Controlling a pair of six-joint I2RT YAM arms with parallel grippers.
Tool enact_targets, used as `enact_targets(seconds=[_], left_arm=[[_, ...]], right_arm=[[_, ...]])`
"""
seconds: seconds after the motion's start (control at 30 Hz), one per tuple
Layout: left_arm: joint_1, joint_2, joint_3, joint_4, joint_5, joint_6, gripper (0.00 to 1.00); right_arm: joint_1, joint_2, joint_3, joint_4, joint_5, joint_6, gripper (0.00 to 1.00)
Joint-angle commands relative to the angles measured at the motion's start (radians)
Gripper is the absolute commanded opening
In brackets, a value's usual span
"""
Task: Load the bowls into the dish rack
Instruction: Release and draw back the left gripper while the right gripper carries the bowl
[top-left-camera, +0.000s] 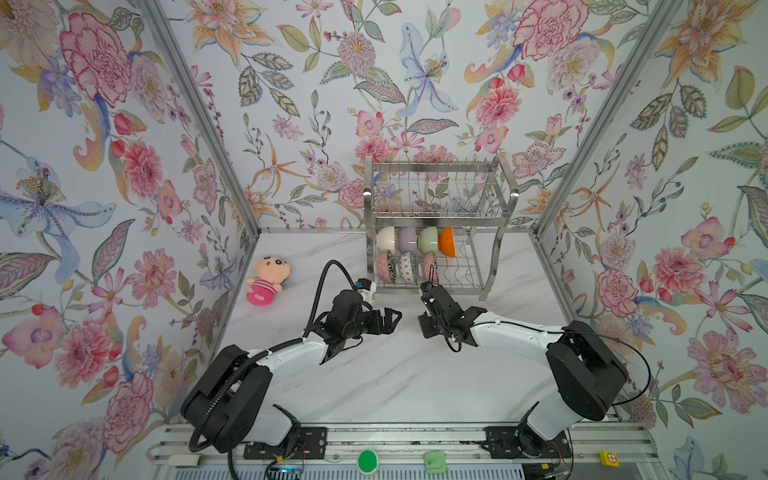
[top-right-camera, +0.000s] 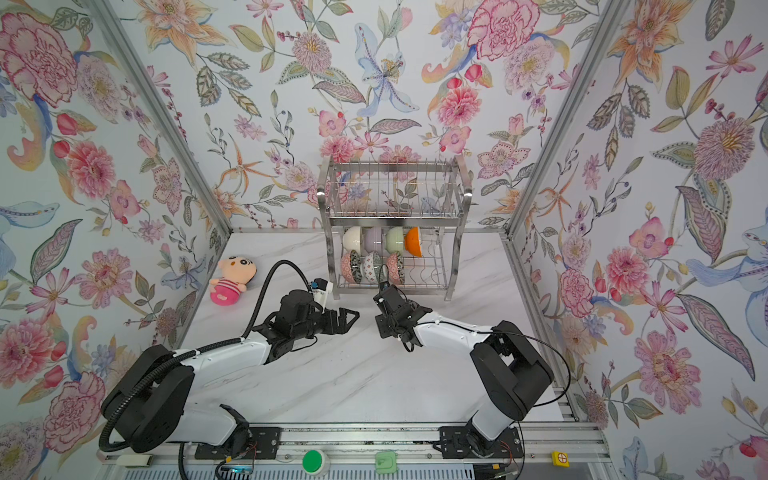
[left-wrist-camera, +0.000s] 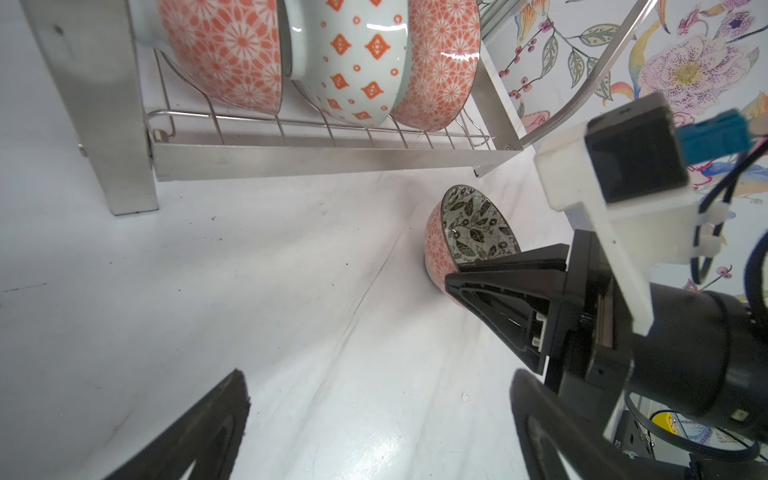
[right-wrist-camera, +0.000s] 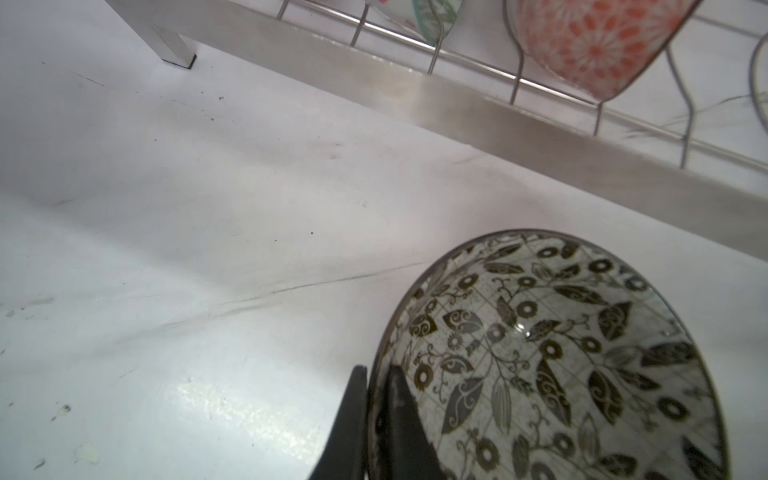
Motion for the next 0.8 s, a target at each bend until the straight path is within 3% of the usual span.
enact_targets(seconds=[0.0, 0.43, 0.77], left_arm=[[0.009, -0.021, 0.000, 0.007, 0.001, -0.005, 0.99], [0.008, -0.081, -0.029, 0.024, -0.029, -0.017, 0.99], [-0.026, -0.031, 0.023, 0.089, -0.053, -0.024, 0.99]], right_arm=[[0.009, 0.022, 0.013, -0.055, -0.011, -0.007, 0.00], [-0.023, -0.163, -0.005, -0.007, -0.077, -0.012, 0.00], [-0.217, -0.391, -0.180, 0.248, -0.358, 0.069, 0.00]])
